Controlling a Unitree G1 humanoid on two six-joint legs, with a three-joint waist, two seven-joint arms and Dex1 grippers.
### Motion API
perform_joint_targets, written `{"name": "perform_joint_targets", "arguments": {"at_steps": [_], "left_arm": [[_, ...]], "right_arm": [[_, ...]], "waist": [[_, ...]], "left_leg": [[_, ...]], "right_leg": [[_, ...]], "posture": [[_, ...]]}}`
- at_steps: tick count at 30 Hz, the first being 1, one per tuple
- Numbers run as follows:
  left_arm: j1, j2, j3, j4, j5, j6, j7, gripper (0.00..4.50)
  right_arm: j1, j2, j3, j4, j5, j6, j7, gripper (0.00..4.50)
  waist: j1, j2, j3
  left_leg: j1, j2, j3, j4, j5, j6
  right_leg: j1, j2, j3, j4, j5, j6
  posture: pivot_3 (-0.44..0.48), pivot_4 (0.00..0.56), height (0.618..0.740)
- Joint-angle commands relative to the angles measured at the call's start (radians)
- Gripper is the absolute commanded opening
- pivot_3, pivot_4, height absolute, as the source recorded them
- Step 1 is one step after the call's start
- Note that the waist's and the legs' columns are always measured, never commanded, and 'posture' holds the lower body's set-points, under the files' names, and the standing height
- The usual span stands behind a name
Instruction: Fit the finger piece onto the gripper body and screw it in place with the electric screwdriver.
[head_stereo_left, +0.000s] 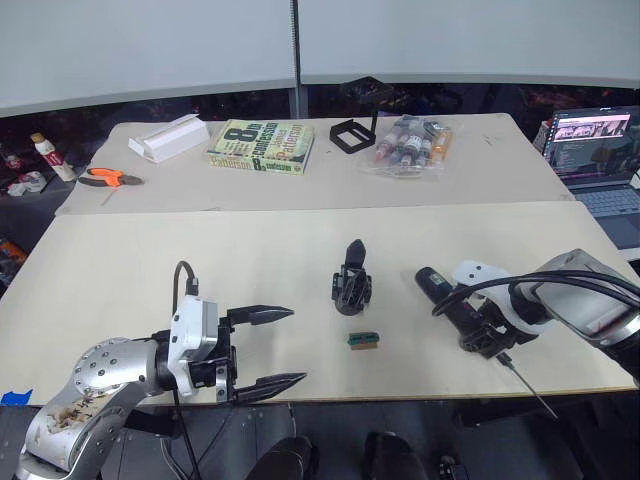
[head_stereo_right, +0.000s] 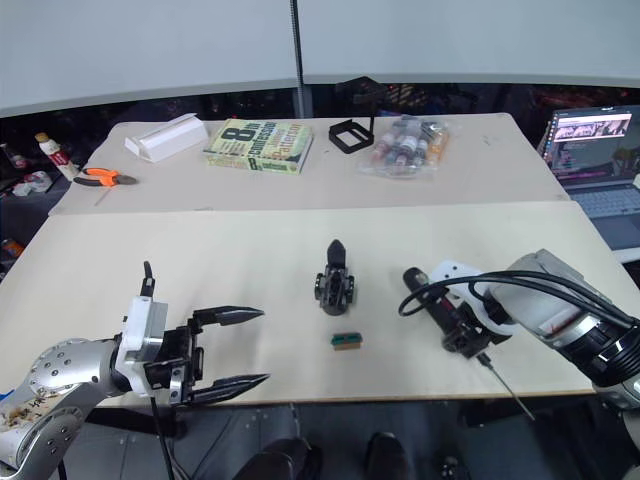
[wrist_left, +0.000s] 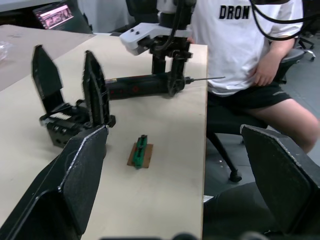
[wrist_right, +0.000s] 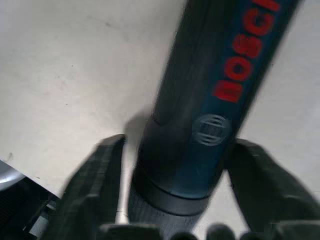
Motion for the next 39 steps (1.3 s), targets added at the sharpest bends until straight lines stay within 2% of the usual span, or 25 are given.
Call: {"name": "perform_joint_targets", "arguments": {"at_steps": [1,7,10,13,15,18,20,23,27,29,32,36,39], "left_arm": [[0.014,-0.002,-0.004,-0.049,-0.005,-0.019,-0.002,4.50],[0.030,-0.005,-0.008,-0.049,0.004,-0.038,-0.008,4.50],[0.044,-0.014,0.011,-0.026,-0.001,-0.063,-0.018,4.50],[0.036,-0.037,0.013,0.008,0.002,-0.085,-0.010,4.50],[0.033,-0.054,0.012,0.029,0.010,-0.101,-0.006,4.50],[0.034,-0.076,0.015,0.067,0.020,-0.130,-0.011,4.50],[0.032,-0.080,0.016,0.098,0.033,-0.148,-0.024,4.50],[0.022,-0.104,0.008,0.145,0.031,-0.172,-0.037,4.50],[0.009,-0.093,0.010,0.217,0.061,-0.212,-0.097,4.50],[0.000,-0.091,0.023,0.232,0.058,-0.213,-0.098,4.50],[0.014,-0.089,0.028,0.231,0.058,-0.210,-0.098,4.50],[0.033,-0.095,0.011,0.214,0.068,-0.206,-0.091,4.50],[0.021,-0.098,-0.009,0.217,0.084,-0.200,-0.082,4.50]], "right_arm": [[-0.002,-0.031,0.008,-0.015,-0.002,-0.017,0.008,1.93],[0.026,-0.066,-0.023,-0.011,0.005,-0.046,0.018,1.93],[0.031,-0.069,-0.130,-0.001,0.049,-0.050,0.033,1.93],[0.037,-0.075,-0.303,0.058,0.103,-0.081,0.041,1.93],[0.068,-0.054,-0.468,0.108,0.143,-0.140,0.031,1.93],[0.139,0.041,-0.765,0.124,0.241,-0.280,0.044,1.93],[0.159,0.149,-0.956,0.088,0.338,-0.336,0.040,1.93],[0.132,0.308,-1.115,0.007,0.469,-0.260,-0.072,1.93],[0.236,0.445,-1.189,-0.150,0.588,-0.319,-0.128,1.93],[0.292,0.471,-1.248,-0.204,0.705,-0.291,-0.129,1.93],[0.363,0.511,-1.285,-0.263,0.772,-0.359,-0.171,1.93],[0.483,0.561,-1.228,-0.351,0.712,-0.550,-0.131,1.93],[0.545,0.621,-1.136,-0.361,0.581,-0.801,-0.039,1.93]], "waist": [[0.000,0.000,0.000],[0.004,0.000,0.000],[0.003,0.000,0.000],[0.001,0.000,0.000],[0.001,0.000,0.000],[0.001,0.000,0.000],[-0.001,0.000,0.000],[-0.003,0.001,0.000],[0.005,0.000,0.000],[0.007,0.000,0.000],[0.005,0.000,0.000],[-0.002,0.000,-0.001],[-0.008,0.000,-0.001]], "left_leg": [[0.000,0.000,0.000,0.000,0.000,0.000],[0.000,0.000,0.000,0.000,0.000,0.000],[0.000,0.000,0.000,0.000,0.000,0.000],[0.000,0.000,0.001,0.000,0.000,0.000],[0.000,0.000,0.001,0.000,0.001,0.002],[0.000,0.000,0.001,0.000,0.003,0.005],[0.000,0.001,0.001,0.000,0.003,0.005],[0.001,0.002,0.002,-0.001,0.003,0.005],[0.001,0.002,0.003,-0.001,0.003,0.005],[0.001,0.001,0.003,-0.001,0.003,0.005],[0.001,0.000,0.004,0.000,0.002,0.006],[0.004,0.001,0.005,-0.001,0.002,0.007],[0.005,0.002,0.008,-0.001,0.002,0.007]], "right_leg": [[0.000,0.000,0.000,0.000,0.000,0.000],[0.000,0.000,0.000,0.000,0.000,0.000],[0.000,0.000,0.000,0.000,0.000,0.000],[0.000,0.000,0.001,0.000,0.000,0.000],[0.000,0.000,0.001,0.000,0.000,0.000],[-0.001,0.001,0.001,0.000,0.000,0.000],[0.000,0.002,0.002,0.000,0.000,0.000],[0.000,0.004,0.005,0.001,0.001,-0.001],[0.000,0.005,0.009,0.001,0.001,-0.001],[0.000,0.007,0.010,0.001,0.001,0.000],[-0.001,0.007,0.012,0.000,0.002,0.001],[0.000,0.008,0.013,0.000,0.003,0.002],[0.000,0.011,0.014,0.002,0.003,0.002]], "posture": [[0.000,0.150,0.740],[0.000,0.150,0.740],[0.000,0.150,0.740],[0.000,0.150,0.740],[0.000,0.150,0.740],[0.000,0.150,0.740],[0.000,0.150,0.740],[0.000,0.150,0.740],[0.000,0.150,0.740],[0.000,0.150,0.740],[0.000,0.150,0.740],[0.000,0.150,0.740],[0.000,0.150,0.740]]}}
